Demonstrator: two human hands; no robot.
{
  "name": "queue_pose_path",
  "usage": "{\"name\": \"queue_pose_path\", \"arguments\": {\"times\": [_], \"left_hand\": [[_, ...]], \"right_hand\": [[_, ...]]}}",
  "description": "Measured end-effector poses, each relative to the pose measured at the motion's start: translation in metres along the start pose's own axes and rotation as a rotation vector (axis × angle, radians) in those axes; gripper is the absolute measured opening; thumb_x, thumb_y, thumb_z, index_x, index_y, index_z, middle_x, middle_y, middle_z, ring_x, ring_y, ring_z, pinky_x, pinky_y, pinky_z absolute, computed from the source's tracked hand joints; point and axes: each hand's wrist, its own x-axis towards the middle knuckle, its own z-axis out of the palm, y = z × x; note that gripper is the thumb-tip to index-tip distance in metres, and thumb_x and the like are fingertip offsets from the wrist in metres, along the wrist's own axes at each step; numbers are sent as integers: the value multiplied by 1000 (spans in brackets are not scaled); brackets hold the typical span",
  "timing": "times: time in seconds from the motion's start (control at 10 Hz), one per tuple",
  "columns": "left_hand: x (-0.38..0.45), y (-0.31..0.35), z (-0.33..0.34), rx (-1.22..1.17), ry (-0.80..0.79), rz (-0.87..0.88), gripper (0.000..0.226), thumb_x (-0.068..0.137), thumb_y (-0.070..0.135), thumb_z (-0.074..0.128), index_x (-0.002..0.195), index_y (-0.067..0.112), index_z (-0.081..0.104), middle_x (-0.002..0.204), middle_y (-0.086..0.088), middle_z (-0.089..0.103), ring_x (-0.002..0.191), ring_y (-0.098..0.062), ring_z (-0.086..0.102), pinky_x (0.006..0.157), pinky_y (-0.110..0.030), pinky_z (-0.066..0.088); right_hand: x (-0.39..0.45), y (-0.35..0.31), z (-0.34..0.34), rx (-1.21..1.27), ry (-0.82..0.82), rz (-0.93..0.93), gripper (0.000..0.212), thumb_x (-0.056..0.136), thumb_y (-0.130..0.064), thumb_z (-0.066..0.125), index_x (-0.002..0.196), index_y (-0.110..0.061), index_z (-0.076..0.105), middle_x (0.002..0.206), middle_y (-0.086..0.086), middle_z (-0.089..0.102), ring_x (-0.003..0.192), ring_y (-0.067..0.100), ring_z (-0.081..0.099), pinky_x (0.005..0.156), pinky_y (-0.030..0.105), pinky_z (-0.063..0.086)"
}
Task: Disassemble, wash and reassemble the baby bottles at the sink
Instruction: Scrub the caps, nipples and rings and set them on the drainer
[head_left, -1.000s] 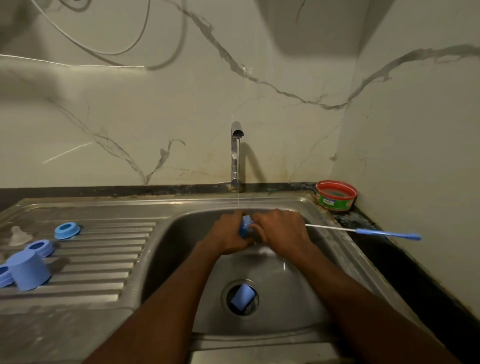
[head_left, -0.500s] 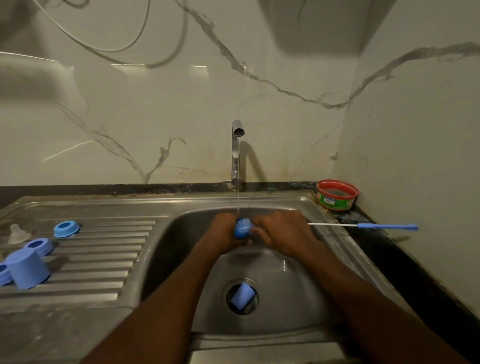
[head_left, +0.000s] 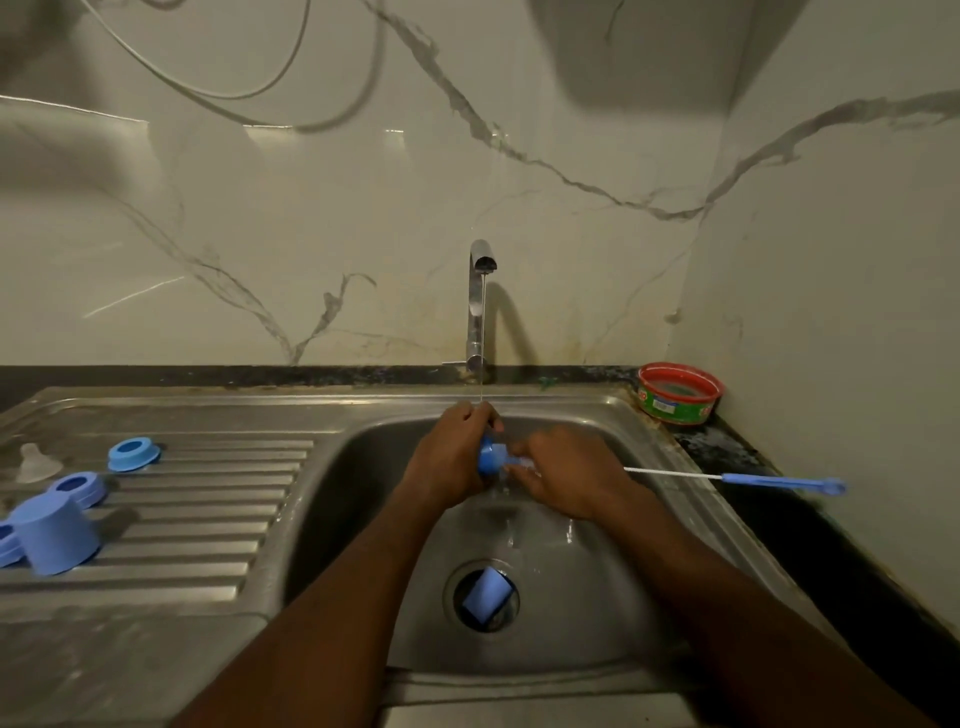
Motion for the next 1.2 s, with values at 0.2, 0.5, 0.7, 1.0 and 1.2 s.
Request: {"name": "queue_pose_path", "arguments": {"times": [0.2,0.5,0.7,1.0,1.2], "left_hand": [[1,3,5,-160,-49,-149,77,72,29,90,134,22,45,128,0,53,115,-13,52,97,-29,45],[2,14,6,-12,-250,-6,69,88,16,77,146,12,41,146,-10,50,133,-24,50,111,-33,40],[-2,6,-4,4,-96,13,61,89,21,76,143,18,49,146,-8,52,135,-24,49,115,-41,38],[-7,1,-7,-38,-408,-22,57,89,21,77,138,12,50,134,-11,58,116,-23,61,92,-24,49],[-18,1,-6,135,-393,31,54,87,26,77,135,16,53,134,-5,56,120,-19,56,99,-26,44]], "right_hand": [[0,-7,-9,-218,75,-56,37,106,-46,44,135,-26,55,116,4,67,102,22,65,83,34,47],[-1,-8,-7,-211,-59,145,26,100,-36,52,111,-16,64,104,6,66,95,25,65,73,35,44],[9,8,1,28,-60,288,34,101,-48,52,119,-21,64,104,3,69,88,18,63,78,32,47],[0,19,-1,-422,134,-228,23,95,-47,63,112,-32,68,90,-3,70,80,17,67,64,28,36],[-7,5,10,416,-268,275,32,99,-49,58,111,-20,63,80,0,70,62,13,64,55,22,40]]}}
